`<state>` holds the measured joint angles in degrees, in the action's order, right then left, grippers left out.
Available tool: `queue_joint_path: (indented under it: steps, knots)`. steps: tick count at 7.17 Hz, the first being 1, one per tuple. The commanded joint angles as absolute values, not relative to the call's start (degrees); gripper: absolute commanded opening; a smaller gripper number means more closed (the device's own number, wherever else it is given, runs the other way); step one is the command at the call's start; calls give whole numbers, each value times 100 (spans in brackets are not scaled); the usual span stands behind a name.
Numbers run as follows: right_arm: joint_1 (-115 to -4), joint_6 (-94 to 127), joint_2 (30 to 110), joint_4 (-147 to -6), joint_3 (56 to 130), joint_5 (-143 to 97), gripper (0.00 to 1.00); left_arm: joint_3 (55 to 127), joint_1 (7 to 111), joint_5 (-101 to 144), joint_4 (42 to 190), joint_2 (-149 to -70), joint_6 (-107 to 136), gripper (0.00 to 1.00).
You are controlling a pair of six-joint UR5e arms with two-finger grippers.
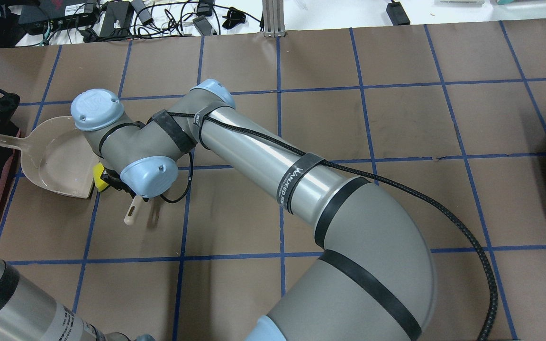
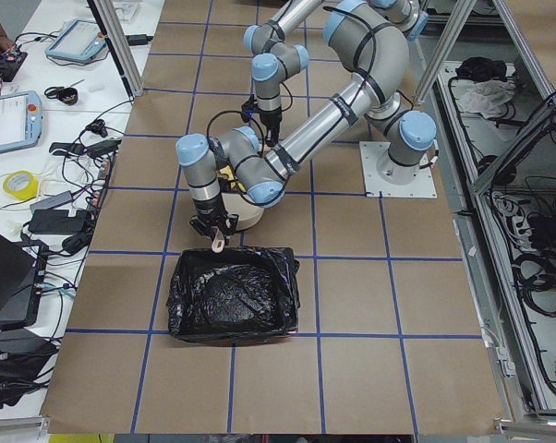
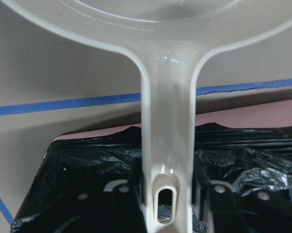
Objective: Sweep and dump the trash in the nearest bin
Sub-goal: 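Sweep the bread and sponge into the dustpan with the right gripper's brush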
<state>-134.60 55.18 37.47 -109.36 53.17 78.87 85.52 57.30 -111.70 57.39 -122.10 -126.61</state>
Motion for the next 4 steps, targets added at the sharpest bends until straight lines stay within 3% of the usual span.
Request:
queue_joint_path:
  steps: [1,4]
  knots:
    - [-13465,5616,3429,-10942,4757,7735,0,8552,5730,-11171,5731,-12234,-12656,0]
    - [-13465,5817,3217,-11442,4693,7402,0,8552,5730,-11171,5704,-12269,-12656,0]
